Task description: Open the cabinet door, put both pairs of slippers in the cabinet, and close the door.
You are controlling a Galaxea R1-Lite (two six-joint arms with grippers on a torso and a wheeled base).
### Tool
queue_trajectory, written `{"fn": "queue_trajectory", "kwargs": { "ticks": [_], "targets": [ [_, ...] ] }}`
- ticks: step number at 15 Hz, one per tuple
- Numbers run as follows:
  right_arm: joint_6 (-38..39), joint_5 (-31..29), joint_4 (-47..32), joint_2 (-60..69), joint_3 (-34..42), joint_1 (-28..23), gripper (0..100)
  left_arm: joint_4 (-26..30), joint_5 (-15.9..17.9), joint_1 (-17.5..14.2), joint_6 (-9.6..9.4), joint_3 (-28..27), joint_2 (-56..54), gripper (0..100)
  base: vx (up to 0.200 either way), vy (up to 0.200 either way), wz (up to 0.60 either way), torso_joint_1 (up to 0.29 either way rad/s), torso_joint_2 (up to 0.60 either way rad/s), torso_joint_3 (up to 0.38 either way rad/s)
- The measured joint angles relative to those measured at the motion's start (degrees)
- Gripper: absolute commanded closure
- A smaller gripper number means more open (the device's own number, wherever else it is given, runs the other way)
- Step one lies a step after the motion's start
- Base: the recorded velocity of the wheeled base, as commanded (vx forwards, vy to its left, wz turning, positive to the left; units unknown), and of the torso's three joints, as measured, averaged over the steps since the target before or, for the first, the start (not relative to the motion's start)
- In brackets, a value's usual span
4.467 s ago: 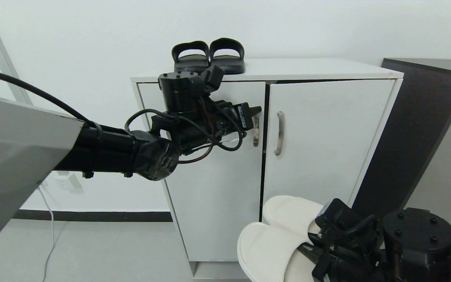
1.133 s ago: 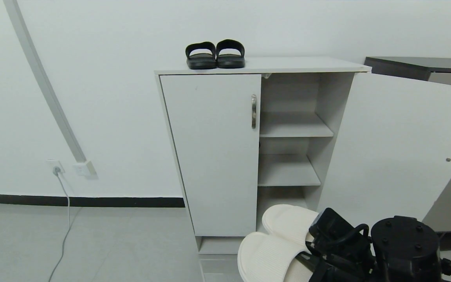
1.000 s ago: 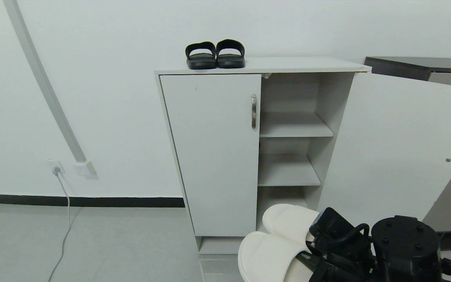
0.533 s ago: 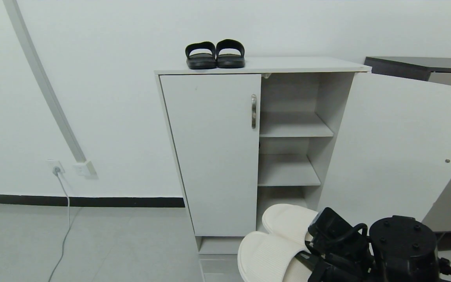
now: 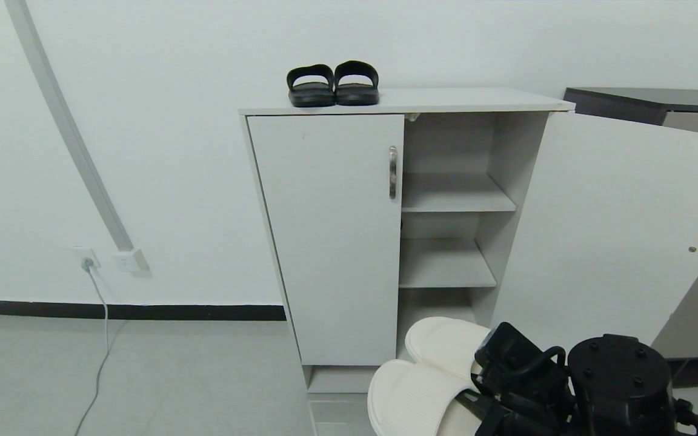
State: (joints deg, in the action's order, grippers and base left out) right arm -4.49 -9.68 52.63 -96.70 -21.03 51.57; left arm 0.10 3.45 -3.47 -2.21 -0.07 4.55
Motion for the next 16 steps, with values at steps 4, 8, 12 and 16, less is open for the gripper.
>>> {"fn": "queue_trajectory", "kwargs": {
  "ticks": [4,8,12,16],
  "targets": [
    [0.0,0.0,0.0,-0.1,0.0,-0.1,100,0.1,-5.6,8.6,1.50,0.0,0.1,100,0.000,0.000,0.00,0.000,0.00,0.000],
    [0.2,-1.2,0.0,-0.2,-0.6,-0.1,100,0.0,-10.2,9.8,2.30,0.0,0.2,100,0.000,0.000,0.00,0.000,0.00,0.000],
    [0.2,-1.1,0.0,-0.2,-0.8,-0.1,100,0.1,-10.0,5.0,2.56,0.0,-1.0,100,0.000,0.000,0.00,0.000,0.00,0.000],
    [0.4,-2.2,0.1,-0.9,-1.5,-0.1,100,0.1,-2.6,3.4,-0.11,0.0,-3.7,100,0.000,0.000,0.00,0.000,0.00,0.000]
  ]
}}
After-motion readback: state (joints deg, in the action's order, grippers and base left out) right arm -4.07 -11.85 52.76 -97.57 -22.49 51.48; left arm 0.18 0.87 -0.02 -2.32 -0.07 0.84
